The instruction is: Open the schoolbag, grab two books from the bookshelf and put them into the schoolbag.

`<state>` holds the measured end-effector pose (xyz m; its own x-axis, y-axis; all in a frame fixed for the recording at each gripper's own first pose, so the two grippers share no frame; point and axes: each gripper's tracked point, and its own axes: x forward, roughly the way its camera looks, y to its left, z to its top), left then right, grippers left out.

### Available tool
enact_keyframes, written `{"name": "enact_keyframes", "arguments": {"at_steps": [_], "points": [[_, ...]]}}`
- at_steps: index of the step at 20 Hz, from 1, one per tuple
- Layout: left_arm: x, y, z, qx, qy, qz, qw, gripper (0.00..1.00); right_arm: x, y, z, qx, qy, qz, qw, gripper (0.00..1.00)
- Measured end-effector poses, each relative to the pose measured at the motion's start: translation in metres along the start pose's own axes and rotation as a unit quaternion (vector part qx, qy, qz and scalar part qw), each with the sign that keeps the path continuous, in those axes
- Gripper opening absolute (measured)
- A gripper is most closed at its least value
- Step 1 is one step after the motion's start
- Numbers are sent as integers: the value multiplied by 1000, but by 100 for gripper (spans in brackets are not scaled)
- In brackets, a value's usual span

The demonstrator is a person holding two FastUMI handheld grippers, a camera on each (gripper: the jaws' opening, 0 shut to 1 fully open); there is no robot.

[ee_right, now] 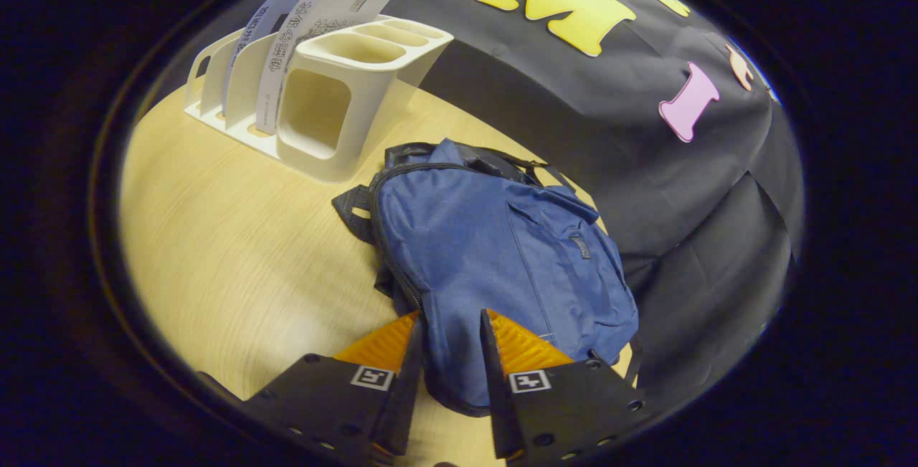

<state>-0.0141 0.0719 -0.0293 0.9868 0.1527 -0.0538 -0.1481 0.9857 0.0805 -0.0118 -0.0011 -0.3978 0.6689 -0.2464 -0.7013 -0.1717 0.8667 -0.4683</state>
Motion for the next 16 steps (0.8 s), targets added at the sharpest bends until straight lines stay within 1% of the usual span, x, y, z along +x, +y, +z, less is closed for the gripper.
{"name": "enact_keyframes", "arguments": {"at_steps": [1, 2, 4, 5, 6, 8, 12, 16], "points": [[1, 0, 1, 1, 0, 0, 1000, 98, 1, 1, 1, 0, -1, 5, 1000, 43], [2, 1, 1, 3, 1, 2, 1000, 98, 4, 3, 1, -3, 0, 9, 1000, 11], [2, 3, 2, 5, -1, 6, 1000, 98, -4, -2, 4, 7, -1, 25, 1000, 8], [3, 4, 2, 4, -1, 7, 1000, 98, -6, -5, 4, 29, 0, 37, 999, 8], [4, 4, 1, 1, 0, 8, 1000, 98, -9, -10, 5, 45, 4, 49, 998, 0], [6, 4, -1, -7, 2, 9, 1000, 98, -23, -25, 17, 80, -7, 68, 994, 0], [16, 5, -5, -9, 1, 10, 1000, 98, -45, -65, 41, 108, -36, 72, 991, 0], [38, 6, -7, -11, 8, 13, 1000, 98, -62, -111, 55, 131, -47, 71, 988, 0]]}}
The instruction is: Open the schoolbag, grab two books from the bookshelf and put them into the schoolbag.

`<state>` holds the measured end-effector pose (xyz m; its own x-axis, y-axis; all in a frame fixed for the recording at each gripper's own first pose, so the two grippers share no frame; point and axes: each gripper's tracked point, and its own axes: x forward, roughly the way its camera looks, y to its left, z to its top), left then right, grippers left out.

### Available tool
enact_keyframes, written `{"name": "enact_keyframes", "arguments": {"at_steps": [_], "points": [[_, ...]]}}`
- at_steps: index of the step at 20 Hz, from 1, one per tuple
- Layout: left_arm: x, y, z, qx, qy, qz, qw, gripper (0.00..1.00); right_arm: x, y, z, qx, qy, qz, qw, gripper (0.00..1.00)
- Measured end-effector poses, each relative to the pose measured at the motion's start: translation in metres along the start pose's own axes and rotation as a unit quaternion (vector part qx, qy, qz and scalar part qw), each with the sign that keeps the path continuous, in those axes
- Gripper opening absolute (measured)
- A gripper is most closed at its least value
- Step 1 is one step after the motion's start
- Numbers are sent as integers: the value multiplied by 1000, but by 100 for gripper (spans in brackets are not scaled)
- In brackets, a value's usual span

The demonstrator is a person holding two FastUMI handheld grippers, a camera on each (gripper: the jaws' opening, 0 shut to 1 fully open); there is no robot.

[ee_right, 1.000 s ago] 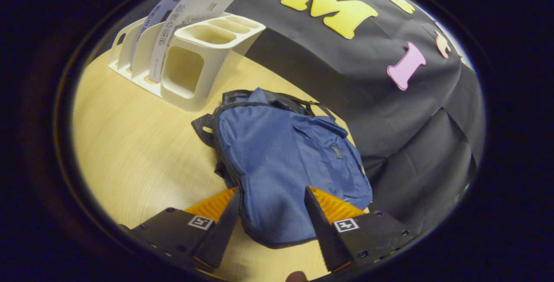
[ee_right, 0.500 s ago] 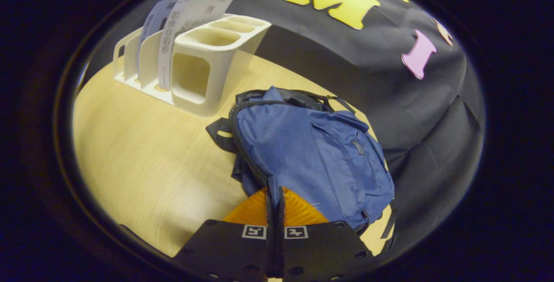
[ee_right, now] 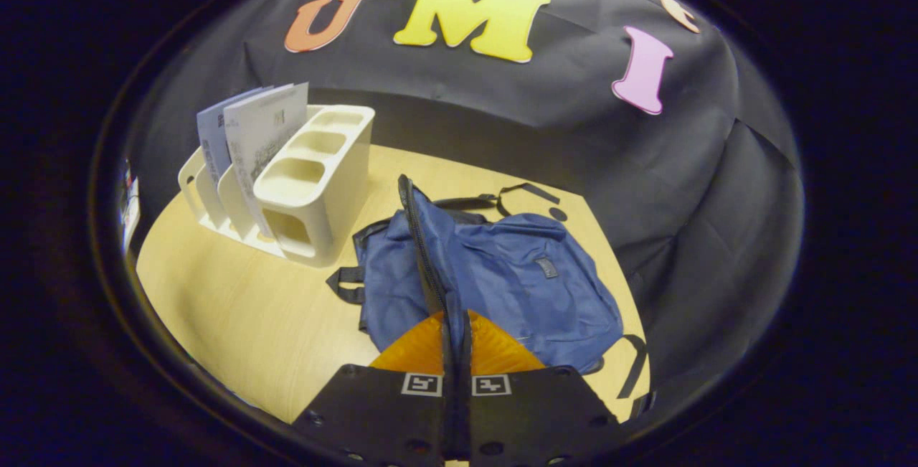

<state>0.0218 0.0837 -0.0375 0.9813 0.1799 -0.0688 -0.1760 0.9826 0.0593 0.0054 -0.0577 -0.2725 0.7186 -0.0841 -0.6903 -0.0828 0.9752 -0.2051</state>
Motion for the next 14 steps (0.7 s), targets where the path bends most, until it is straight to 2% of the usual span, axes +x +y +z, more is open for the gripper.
{"name": "enact_keyframes", "arguments": {"at_steps": [4, 8, 11, 14], "points": [[27, -9, -2, -21, 37, -6, 999, 98, -14, -63, 36, -2, -20, -24, 1000, 0], [58, -22, 2, -20, 66, -14, 998, 98, -24, -129, 53, 17, -29, -42, 999, 0], [78, -45, -6, -9, 107, -49, 993, 98, -19, -173, 54, 33, -28, -54, 998, 0], [94, -69, -25, -4, 167, -85, 982, 98, -11, -203, 49, 41, -22, -58, 997, 0]]}}
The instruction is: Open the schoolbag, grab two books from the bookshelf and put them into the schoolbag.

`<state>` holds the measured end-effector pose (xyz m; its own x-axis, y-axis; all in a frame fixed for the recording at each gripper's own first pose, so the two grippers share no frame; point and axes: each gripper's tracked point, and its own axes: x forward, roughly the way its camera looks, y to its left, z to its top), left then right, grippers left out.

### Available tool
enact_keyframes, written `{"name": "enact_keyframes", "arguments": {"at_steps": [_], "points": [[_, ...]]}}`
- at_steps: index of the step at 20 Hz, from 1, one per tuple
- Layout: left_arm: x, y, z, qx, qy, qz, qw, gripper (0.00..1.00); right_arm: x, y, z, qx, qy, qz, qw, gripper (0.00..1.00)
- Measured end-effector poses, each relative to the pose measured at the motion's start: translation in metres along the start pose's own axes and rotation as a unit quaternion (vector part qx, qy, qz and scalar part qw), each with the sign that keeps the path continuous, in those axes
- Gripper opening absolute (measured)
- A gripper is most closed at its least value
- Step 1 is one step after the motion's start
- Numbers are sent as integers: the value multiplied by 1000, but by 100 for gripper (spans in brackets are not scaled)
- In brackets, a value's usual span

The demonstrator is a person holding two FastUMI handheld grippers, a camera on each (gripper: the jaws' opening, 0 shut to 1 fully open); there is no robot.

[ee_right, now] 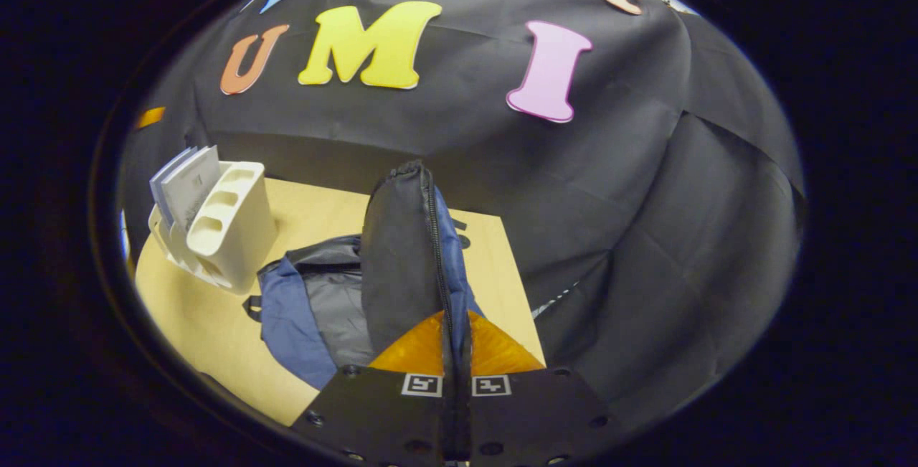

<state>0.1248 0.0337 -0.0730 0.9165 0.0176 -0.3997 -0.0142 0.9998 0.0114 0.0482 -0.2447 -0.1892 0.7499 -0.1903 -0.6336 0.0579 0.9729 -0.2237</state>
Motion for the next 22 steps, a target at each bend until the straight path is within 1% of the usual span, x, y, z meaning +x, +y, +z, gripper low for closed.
{"name": "enact_keyframes", "arguments": {"at_steps": [2, 4, 5, 7, 8, 10, 12, 14, 16, 18, 19, 20, 22], "points": [[18, -18, -16, -1, 58, -26, 998, 98, 7, -9, -3, 10, 5, 2, 1000, 0], [36, -36, -42, -2, 132, -55, 990, 98, 12, -14, -5, 20, 8, 4, 1000, 0], [45, -43, -56, 2, 172, -65, 983, 98, 15, -16, -7, 23, 9, 6, 1000, 0], [50, -43, -81, 5, 247, -80, 966, 98, 18, -22, -10, 29, 12, 5, 1000, 0], [55, -43, -89, 2, 275, -85, 958, 98, 18, -23, -10, 37, 14, 7, 999, 0], [61, -38, -103, 15, 325, -80, 942, 99, 19, -26, -14, 46, 18, 7, 999, 0], [65, -44, -116, 31, 359, -84, 929, 99, 19, -28, -15, 50, 18, 8, 999, 0], [69, -44, -128, 35, 394, -81, 915, 98, 17, -29, -17, 48, 18, 9, 999, 0], [71, -45, -142, 28, 429, -75, 900, 98, 18, -29, -17, 51, 19, 9, 998, 0], [65, -47, -156, 12, 469, -70, 880, 96, 18, -31, -19, 59, 22, 9, 998, 0], [64, -48, -162, 6, 484, -67, 873, 96, 20, -30, -20, 62, 24, 9, 998, 0], [65, -47, -165, 5, 493, -64, 868, 96, 20, -30, -21, 63, 25, 9, 998, 0], [70, -40, -170, 15, 502, -49, 864, 95, 20, -30, -20, 63, 24, 9, 998, 0]]}}
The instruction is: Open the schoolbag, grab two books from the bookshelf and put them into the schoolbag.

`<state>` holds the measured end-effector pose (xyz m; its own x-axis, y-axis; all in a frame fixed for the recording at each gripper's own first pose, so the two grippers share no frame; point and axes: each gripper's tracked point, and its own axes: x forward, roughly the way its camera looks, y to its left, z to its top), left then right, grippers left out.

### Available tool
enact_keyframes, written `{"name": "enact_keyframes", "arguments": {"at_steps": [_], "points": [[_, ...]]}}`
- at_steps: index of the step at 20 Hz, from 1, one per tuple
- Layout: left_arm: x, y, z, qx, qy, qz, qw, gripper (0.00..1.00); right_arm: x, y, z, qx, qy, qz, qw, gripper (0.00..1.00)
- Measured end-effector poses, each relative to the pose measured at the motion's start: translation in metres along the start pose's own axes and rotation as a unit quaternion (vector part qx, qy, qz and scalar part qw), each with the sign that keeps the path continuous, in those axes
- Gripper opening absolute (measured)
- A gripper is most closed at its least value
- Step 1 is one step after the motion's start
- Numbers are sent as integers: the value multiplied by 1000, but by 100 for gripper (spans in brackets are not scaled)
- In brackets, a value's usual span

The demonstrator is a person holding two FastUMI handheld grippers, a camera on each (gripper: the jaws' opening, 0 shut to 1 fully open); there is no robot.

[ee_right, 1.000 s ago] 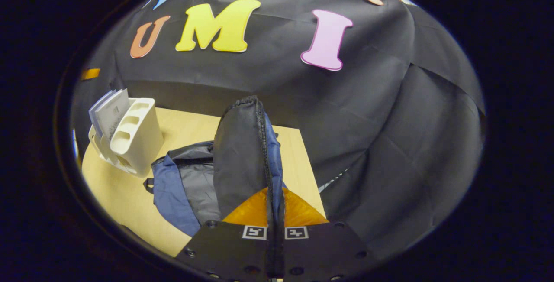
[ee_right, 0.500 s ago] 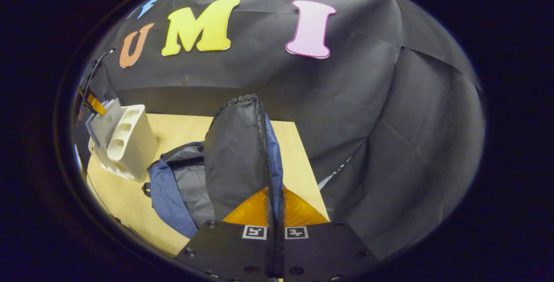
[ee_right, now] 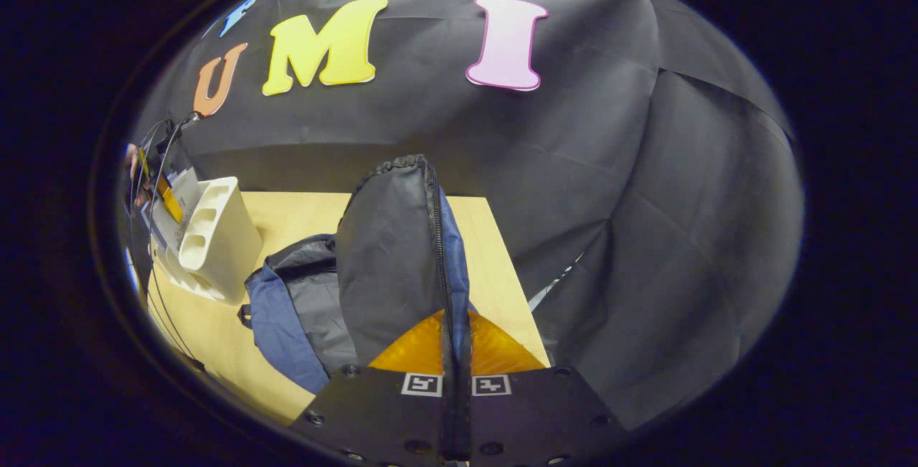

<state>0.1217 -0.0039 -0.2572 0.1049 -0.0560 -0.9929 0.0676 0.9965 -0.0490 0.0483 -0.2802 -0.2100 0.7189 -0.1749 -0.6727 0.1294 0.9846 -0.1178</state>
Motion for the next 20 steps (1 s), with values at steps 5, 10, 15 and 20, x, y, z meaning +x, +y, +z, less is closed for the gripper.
{"name": "enact_keyframes", "arguments": {"at_steps": [5, 10, 15, 20], "points": [[4, 1, 9, 0, -1, 27, 1000, 79, 0, 0, 1, 0, -3, 3, 1000, 0], [4, -6, 2, -11, 19, 28, 999, 50, 1, 0, 2, -2, -6, 5, 1000, 0], [-24, -3, 2, 1, -7, 29, 1000, 45, 1, 1, 3, -4, -8, 7, 1000, 0], [-88, 6, -8, 14, -77, 3, 997, 45, 0, 3, 5, -11, -11, 9, 1000, 0]]}}
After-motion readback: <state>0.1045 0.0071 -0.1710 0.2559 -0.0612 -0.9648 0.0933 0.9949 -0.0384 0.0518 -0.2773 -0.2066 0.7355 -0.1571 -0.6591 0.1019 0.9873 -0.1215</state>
